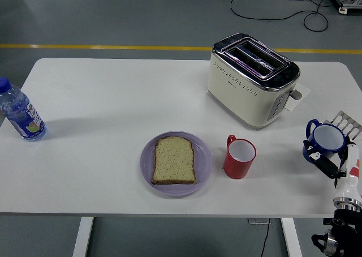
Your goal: Pick up the cup,pour liquid into bread,place the cup on the desk
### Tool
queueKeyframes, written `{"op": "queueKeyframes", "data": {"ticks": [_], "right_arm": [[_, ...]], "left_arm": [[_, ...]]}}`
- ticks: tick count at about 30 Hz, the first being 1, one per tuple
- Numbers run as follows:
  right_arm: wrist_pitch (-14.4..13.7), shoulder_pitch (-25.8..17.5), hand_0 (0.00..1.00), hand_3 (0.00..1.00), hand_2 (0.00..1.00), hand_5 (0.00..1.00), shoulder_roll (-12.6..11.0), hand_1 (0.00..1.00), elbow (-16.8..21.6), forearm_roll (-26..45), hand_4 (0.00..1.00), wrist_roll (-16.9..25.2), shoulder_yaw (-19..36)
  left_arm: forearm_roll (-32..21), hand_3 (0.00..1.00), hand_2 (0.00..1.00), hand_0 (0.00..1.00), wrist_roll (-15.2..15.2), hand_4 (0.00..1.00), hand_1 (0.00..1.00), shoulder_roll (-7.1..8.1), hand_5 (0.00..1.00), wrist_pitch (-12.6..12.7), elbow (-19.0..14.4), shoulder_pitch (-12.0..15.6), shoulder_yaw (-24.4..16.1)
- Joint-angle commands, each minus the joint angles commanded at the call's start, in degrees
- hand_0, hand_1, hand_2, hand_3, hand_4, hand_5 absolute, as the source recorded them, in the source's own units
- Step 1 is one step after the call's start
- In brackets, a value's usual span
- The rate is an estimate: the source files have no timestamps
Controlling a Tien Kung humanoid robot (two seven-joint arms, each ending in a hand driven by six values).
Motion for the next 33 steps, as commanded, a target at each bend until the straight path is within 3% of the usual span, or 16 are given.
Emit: {"op": "queueKeyframes", "data": {"ticks": [16, 33], "right_arm": [[0.00, 1.01, 0.470, 0.538, 0.556, 0.002, 0.58, 0.447, -5.11, 1.85, 0.485, -0.09, -2.98], [4.48, 1.39, 0.453, 0.540, 0.560, 0.002, 0.30, 0.445, -5.27, 0.06, 0.511, -0.91, -4.59]], "left_arm": [[-0.04, 0.527, 0.609, 0.650, 0.03, 0.303, 0.613, -0.01, 0.741, -0.05, -0.02, -0.04, 0.06], [-0.07, 0.527, 0.607, 0.649, 0.05, 0.302, 0.613, 0.01, 0.740, -0.06, -0.04, -0.12, 0.22]]}}
